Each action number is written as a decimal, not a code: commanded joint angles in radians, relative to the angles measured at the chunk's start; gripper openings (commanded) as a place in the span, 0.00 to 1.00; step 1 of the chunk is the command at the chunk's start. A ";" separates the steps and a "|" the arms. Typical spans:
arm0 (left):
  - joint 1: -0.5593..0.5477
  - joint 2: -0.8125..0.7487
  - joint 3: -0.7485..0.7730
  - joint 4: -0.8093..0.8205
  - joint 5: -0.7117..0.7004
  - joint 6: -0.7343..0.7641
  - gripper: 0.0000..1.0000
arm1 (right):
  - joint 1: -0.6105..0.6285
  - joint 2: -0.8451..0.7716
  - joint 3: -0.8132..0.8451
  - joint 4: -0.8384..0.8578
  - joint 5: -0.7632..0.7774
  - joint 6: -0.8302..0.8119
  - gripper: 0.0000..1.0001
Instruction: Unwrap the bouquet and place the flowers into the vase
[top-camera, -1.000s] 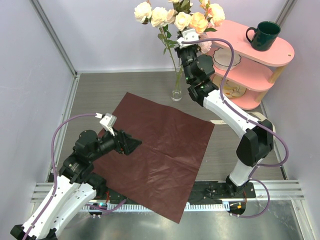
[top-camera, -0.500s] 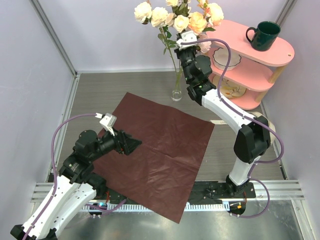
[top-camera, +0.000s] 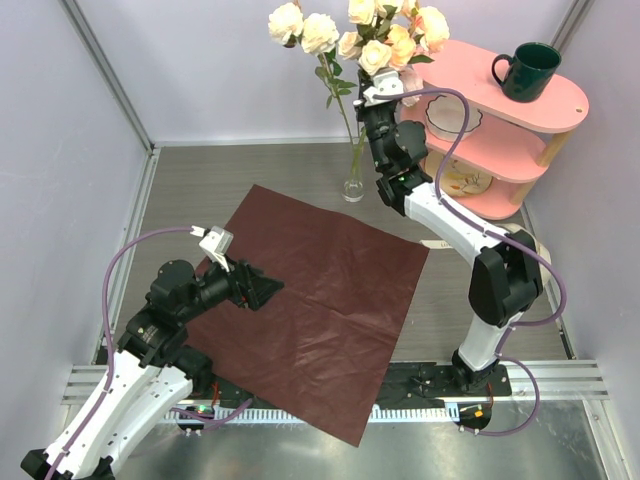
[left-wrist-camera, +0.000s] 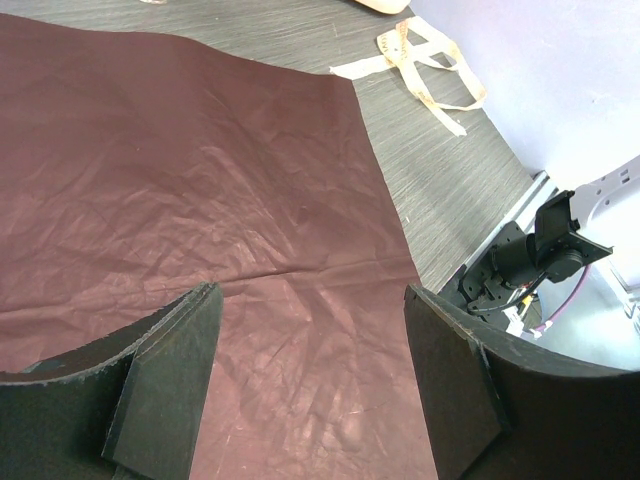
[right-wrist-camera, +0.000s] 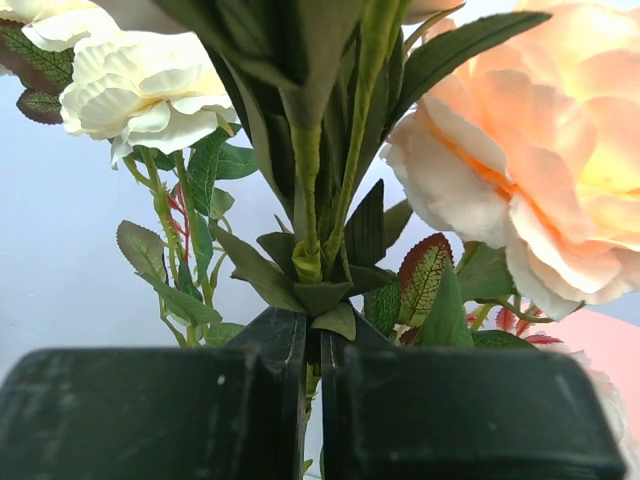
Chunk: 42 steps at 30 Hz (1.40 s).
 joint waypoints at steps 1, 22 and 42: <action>-0.003 0.011 0.016 0.036 0.028 0.012 0.77 | -0.004 -0.051 -0.019 -0.035 -0.001 0.023 0.01; -0.003 0.020 0.014 0.047 0.038 0.010 0.77 | -0.004 -0.128 -0.037 -0.068 -0.024 0.023 0.01; -0.003 0.025 0.011 0.051 0.048 0.009 0.77 | -0.004 -0.122 -0.065 -0.046 -0.018 -0.006 0.01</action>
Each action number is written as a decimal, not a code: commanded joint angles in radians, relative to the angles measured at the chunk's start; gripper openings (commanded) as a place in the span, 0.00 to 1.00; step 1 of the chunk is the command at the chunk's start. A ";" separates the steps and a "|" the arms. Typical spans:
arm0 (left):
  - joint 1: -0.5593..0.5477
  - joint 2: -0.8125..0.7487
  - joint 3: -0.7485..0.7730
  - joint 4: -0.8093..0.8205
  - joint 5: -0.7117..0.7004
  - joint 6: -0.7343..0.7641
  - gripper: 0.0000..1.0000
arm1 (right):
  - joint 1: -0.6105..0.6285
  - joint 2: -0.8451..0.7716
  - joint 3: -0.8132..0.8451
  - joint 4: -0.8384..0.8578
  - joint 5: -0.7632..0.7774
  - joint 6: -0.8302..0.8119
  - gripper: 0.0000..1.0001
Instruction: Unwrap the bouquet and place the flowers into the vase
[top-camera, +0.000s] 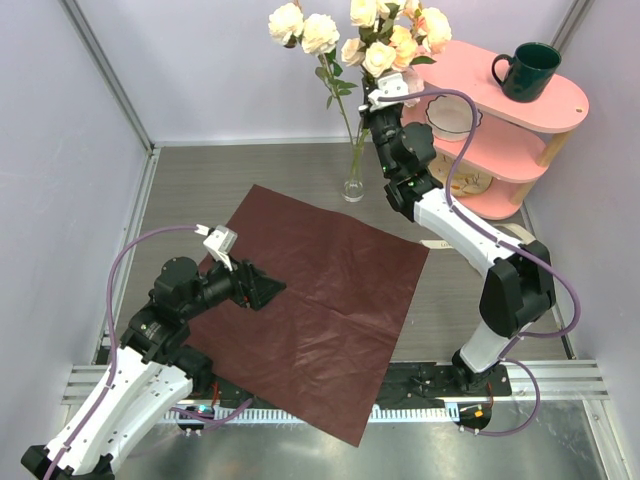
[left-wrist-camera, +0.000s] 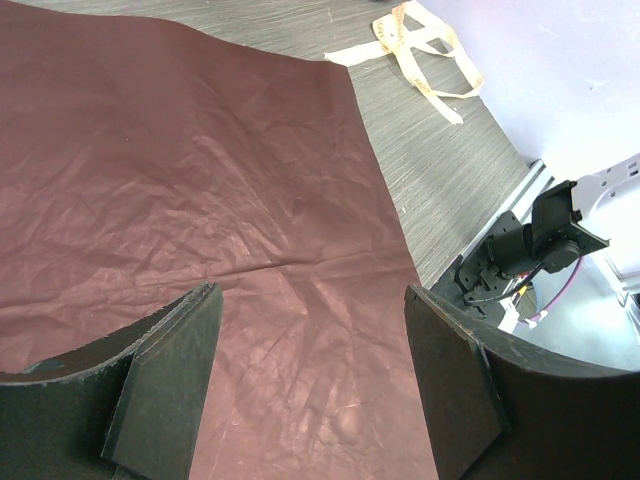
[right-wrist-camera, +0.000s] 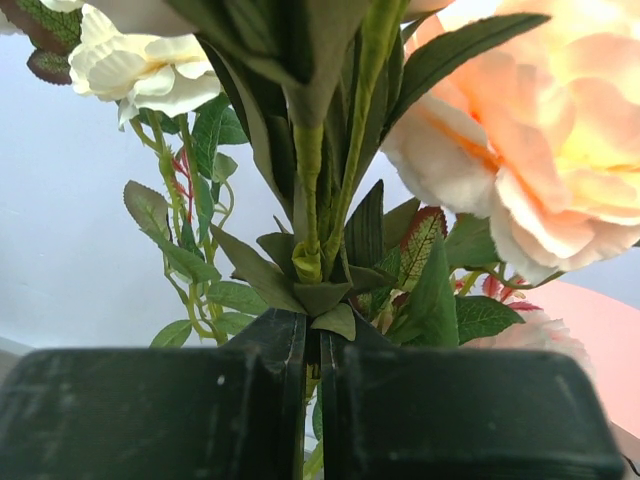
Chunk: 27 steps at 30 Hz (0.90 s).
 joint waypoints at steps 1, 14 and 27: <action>-0.003 -0.005 0.011 0.047 0.020 0.009 0.77 | -0.002 -0.024 -0.002 0.056 0.011 -0.015 0.01; -0.003 -0.008 0.010 0.044 0.019 0.007 0.77 | -0.003 0.090 -0.019 0.140 0.040 -0.021 0.01; -0.003 -0.002 0.011 0.047 0.023 0.009 0.78 | -0.003 0.101 -0.099 0.159 0.058 0.017 0.01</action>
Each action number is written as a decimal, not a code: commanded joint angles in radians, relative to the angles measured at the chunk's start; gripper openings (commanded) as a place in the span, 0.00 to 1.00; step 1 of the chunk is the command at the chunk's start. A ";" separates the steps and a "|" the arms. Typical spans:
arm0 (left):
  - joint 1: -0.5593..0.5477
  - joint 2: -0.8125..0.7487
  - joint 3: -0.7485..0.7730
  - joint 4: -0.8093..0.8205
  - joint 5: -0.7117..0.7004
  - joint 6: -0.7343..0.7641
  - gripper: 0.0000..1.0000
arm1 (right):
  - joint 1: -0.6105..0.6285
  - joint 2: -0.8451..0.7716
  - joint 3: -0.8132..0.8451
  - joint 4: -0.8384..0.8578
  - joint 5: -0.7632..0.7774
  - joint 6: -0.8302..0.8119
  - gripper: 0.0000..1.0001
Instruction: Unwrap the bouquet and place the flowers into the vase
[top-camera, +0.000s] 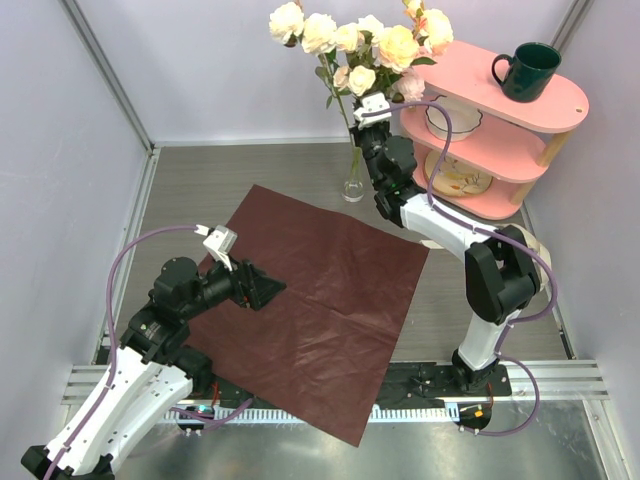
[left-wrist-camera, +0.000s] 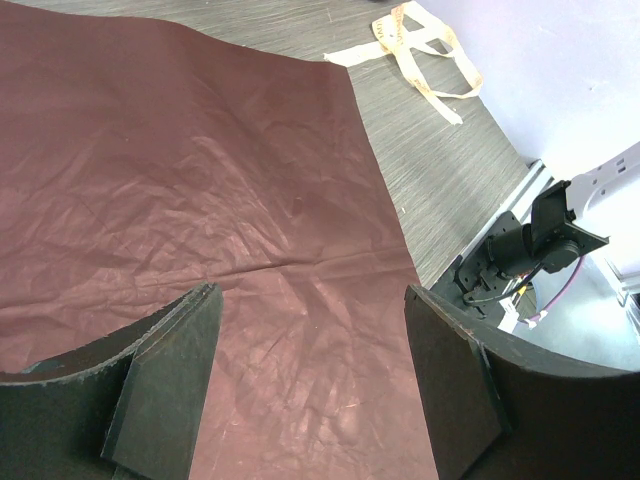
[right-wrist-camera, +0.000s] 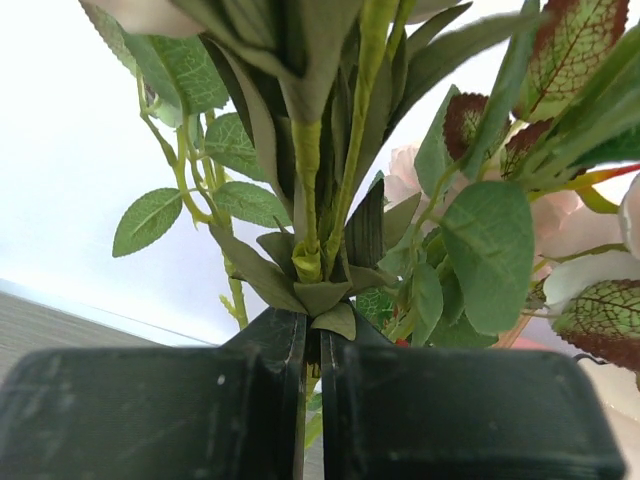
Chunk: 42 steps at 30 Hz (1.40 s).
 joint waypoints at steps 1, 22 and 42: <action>-0.003 0.000 0.010 0.047 0.024 0.009 0.78 | -0.003 0.000 -0.013 0.075 0.025 0.030 0.02; -0.003 -0.014 0.008 0.050 0.027 0.006 0.78 | -0.001 0.056 -0.071 -0.015 0.060 0.112 0.34; -0.003 -0.041 0.007 0.055 0.027 -0.008 0.78 | 0.071 -0.252 -0.315 -0.764 0.057 0.696 0.84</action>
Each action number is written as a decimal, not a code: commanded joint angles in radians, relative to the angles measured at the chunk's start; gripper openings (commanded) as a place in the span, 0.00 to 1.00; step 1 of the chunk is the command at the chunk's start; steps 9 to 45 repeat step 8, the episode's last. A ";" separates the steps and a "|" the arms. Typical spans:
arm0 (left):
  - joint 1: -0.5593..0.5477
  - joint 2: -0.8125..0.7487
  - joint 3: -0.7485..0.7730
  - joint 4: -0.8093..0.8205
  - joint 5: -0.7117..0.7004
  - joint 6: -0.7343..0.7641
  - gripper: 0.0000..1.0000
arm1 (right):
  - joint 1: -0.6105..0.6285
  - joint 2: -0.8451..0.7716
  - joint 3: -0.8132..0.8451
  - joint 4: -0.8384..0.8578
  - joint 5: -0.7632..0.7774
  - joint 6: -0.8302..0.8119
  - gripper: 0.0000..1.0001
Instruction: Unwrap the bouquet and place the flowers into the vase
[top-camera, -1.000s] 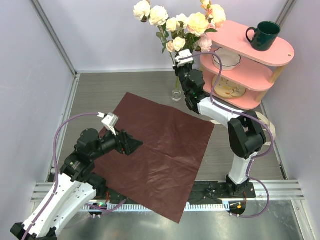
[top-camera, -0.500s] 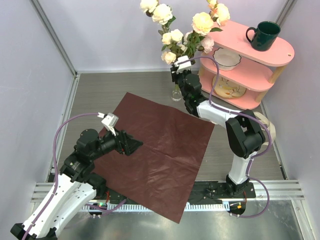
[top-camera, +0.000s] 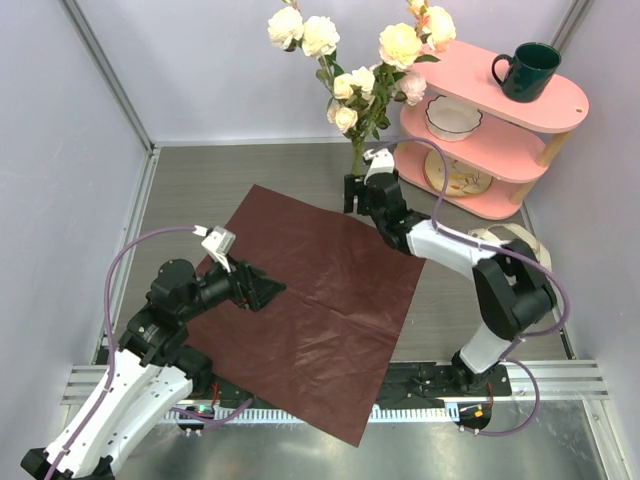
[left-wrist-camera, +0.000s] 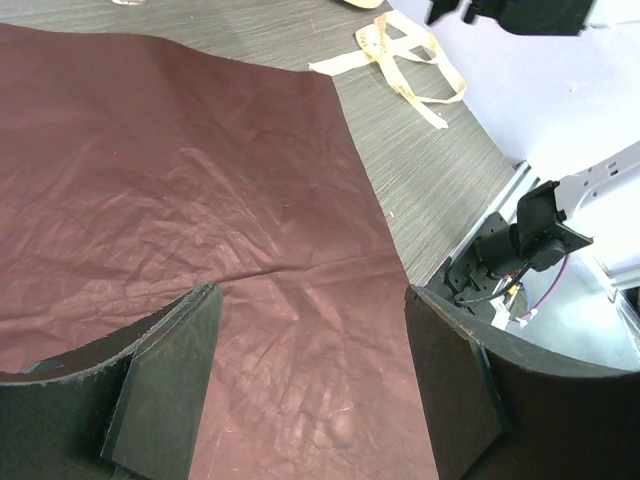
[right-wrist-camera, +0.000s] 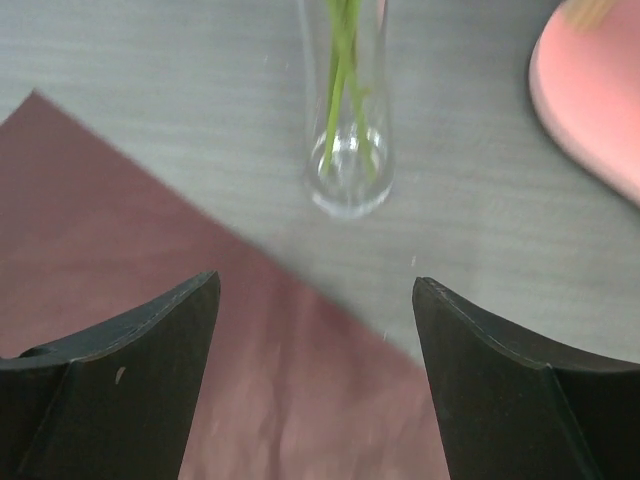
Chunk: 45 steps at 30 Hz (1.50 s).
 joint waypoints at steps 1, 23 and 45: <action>-0.003 -0.031 0.007 0.036 0.002 -0.012 0.78 | 0.045 -0.199 -0.042 -0.352 -0.015 0.197 0.85; -0.003 -0.085 0.034 0.092 -0.066 -0.104 0.79 | 0.057 -0.752 -0.288 -0.554 -0.138 0.246 0.98; -0.003 -0.085 0.034 0.092 -0.066 -0.104 0.79 | 0.057 -0.752 -0.288 -0.554 -0.138 0.246 0.98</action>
